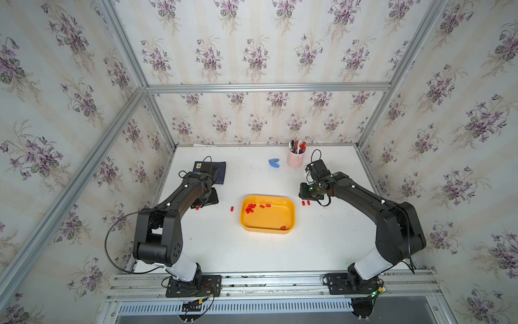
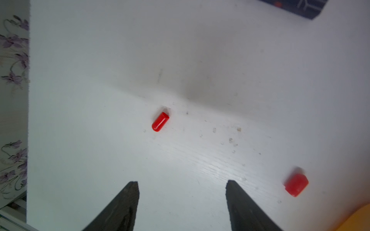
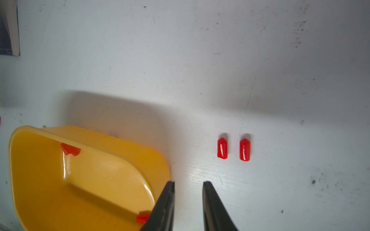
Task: Take the screw protection sleeves out of the storage box
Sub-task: Pick up the screw protection sleeve from the center of the board.
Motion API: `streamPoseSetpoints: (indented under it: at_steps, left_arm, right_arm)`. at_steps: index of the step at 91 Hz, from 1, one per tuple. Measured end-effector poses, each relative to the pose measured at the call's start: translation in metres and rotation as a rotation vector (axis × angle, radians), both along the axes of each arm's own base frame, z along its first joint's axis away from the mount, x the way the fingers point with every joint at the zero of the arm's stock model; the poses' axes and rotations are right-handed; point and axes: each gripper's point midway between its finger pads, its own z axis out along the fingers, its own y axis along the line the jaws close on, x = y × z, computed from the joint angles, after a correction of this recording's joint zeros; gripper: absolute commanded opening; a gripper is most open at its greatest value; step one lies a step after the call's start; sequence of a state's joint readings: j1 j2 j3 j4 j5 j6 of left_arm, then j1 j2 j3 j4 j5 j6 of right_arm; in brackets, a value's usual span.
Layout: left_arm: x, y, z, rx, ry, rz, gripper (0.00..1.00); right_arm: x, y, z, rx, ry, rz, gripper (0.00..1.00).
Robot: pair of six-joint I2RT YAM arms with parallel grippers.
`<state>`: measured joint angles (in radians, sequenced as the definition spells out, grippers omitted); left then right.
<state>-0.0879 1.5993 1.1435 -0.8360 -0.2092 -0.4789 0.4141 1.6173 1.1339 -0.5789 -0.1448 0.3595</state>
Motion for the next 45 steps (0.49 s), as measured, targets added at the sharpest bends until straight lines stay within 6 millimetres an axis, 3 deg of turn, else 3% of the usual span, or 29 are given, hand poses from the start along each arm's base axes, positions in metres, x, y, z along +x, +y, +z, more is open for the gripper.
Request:
streamPoseSetpoints:
  at_steps: [4, 12, 18, 33, 45]
  left_arm:
    - [0.005, 0.014, 0.004, 0.001, -0.016, 0.044, 0.67]
    - [0.014, 0.05, 0.001, -0.003, -0.027, 0.156, 0.41]
    - [0.016, 0.076, -0.008, -0.005, -0.013, 0.233, 0.29]
    - [0.025, 0.114, -0.033, -0.042, 0.021, 0.322, 0.13]
    - [0.03, 0.135, -0.047, -0.07, 0.03, 0.365, 0.11]
  right_arm:
    - [0.0, 0.0, 0.0, 0.001, 0.002, 0.001, 0.29]
    - [0.0, 0.001, -0.002, 0.003, 0.003, 0.002, 0.29]
    - [-0.001, 0.001, -0.004, 0.003, 0.01, 0.004, 0.29]
    - [-0.002, 0.003, -0.007, 0.013, 0.022, 0.01, 0.29]
    - [-0.002, 0.005, -0.007, 0.023, 0.022, 0.014, 0.29]
